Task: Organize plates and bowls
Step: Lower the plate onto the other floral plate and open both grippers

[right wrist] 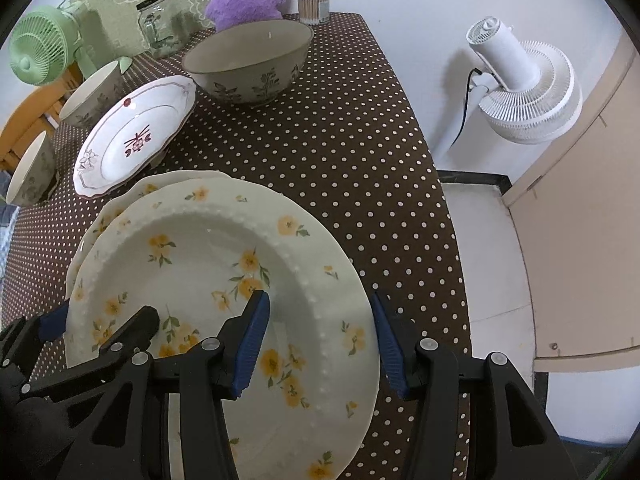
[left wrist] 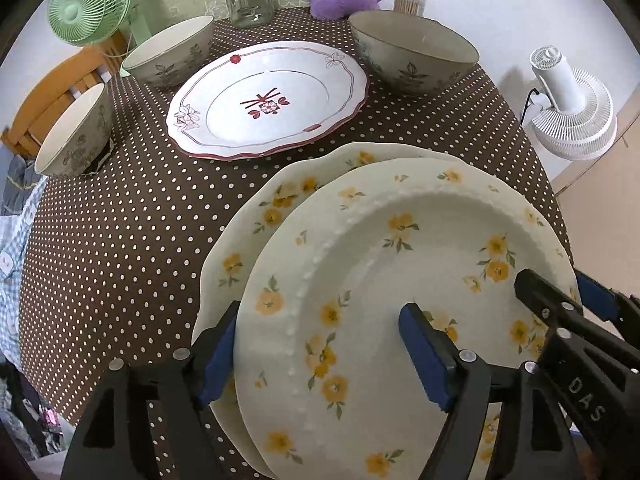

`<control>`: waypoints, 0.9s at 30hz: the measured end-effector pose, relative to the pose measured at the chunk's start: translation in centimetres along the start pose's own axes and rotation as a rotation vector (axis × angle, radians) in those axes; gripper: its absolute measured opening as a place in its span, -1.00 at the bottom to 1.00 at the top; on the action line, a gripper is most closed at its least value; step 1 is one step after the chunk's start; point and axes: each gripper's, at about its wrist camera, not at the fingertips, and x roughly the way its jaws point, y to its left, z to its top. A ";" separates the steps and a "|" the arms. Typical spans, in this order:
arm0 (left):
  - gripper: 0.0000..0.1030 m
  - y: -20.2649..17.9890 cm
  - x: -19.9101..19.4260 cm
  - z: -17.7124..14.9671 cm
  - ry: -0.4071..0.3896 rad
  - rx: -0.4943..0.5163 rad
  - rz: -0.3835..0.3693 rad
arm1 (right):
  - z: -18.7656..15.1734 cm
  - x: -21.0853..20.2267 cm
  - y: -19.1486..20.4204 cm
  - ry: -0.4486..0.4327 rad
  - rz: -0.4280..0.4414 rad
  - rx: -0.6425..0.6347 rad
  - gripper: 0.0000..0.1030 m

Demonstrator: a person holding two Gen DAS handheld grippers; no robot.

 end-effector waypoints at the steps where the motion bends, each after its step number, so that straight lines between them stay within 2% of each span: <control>1: 0.54 0.0 0.0 0.1 0.002 0.004 0.004 | 0.0 -0.2 0.0 -0.005 0.005 -0.001 0.08; 6: 0.57 0.1 -0.5 0.1 -0.004 0.023 0.029 | -0.1 -1.1 0.1 -0.024 0.019 -0.005 0.09; 10: 0.72 -0.7 -1.5 -0.2 -0.040 0.072 0.038 | -0.3 -1.7 -0.2 -0.042 0.023 0.010 0.08; 13: 0.73 -1.3 -2.1 -0.5 -0.062 0.104 0.034 | -0.5 -1.7 -0.4 -0.028 0.035 0.020 -0.19; 16: 0.73 -0.9 -2.4 -0.6 -0.075 0.098 0.030 | -0.5 -1.6 -0.5 -0.026 0.033 0.031 -0.28; 27: 0.73 2.0 -3.5 -0.4 -0.107 0.038 0.031 | 0.7 -1.0 1.4 -0.039 0.033 -0.005 -0.28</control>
